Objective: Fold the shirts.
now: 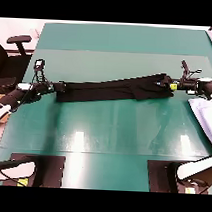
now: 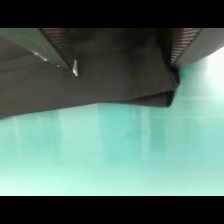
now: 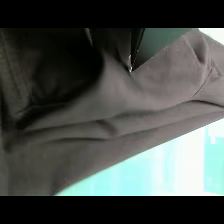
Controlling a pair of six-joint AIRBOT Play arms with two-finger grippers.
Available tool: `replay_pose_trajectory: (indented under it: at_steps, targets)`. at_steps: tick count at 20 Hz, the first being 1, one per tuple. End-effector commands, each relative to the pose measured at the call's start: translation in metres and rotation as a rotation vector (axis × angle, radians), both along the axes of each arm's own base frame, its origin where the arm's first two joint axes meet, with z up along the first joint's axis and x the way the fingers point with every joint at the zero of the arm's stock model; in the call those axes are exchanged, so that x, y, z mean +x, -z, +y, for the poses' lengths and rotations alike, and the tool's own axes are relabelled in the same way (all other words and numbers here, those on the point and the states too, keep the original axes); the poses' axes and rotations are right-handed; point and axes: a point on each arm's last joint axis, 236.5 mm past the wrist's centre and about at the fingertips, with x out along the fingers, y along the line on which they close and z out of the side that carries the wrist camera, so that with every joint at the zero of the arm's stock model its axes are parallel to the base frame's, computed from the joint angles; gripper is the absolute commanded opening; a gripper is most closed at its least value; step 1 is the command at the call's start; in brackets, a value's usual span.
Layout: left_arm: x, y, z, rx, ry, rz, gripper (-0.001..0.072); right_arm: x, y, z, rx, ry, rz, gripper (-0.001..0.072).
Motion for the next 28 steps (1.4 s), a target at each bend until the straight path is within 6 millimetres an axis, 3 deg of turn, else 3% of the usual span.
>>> replay_pose_trajectory:
  at_steps: [1, 3, 4, 6, 7, 9, 10, 12, 14, 17, 21, 28]
  targets:
    - [0.006, -0.024, -0.003, -0.102, 0.023, 0.009, 0.0627, 0.009, -0.056, -0.019, 0.048, -0.062, -0.089, 0.0582]
    - [0.018, -0.056, 0.007, -0.165, 0.012, -0.013, 0.0609, 0.014, -0.09, -0.048, 0.031, -0.037, -0.145, 0.0582]
    - [0.021, -0.073, 0.004, -0.183, 0.041, -0.024, 0.0399, 0.015, -0.104, -0.066, 0.003, -0.011, -0.173, 0.0582]
    - [0.023, -0.103, -0.021, -0.222, 0.132, -0.04, 0.0066, 0.011, -0.118, -0.103, -0.048, 0.054, -0.185, 0.0583]
    - [0.022, -0.112, -0.038, -0.251, 0.154, -0.034, 0.0021, 0.006, -0.117, -0.119, -0.073, 0.083, -0.169, 0.0583]
    - [0.02, -0.115, -0.076, -0.297, 0.173, 0.0, 0.002, -0.007, -0.095, -0.142, -0.115, 0.126, -0.063, 0.0586]
    - [0.017, -0.107, -0.1, -0.308, 0.196, 0.037, 0.002, -0.012, -0.084, -0.145, -0.115, 0.126, -0.025, 0.0587]
    - [0.004, -0.082, -0.149, -0.358, 0.25, 0.148, 0.002, -0.012, -0.071, -0.144, -0.094, 0.122, 0.005, 0.0666]
    - [-0.008, -0.055, -0.19, -0.409, 0.275, 0.273, 0.002, -0.01, -0.056, -0.138, -0.077, 0.109, 0.034, 0.0666]
    - [-0.019, -0.032, -0.24, -0.405, 0.335, 0.35, 0.0019, -0.01, -0.033, -0.125, -0.045, 0.075, 0.084, 0.0666]
    - [-0.04, 0.006, -0.257, -0.333, 0.285, 0.503, 0.0018, -0.011, -0.018, -0.114, -0.038, 0.034, 0.106, 0.0666]
    - [-0.054, 0.024, -0.28, -0.315, 0.279, 0.539, 0.0018, -0.011, -0.018, -0.114, -0.056, 0.013, 0.081, 0.0673]
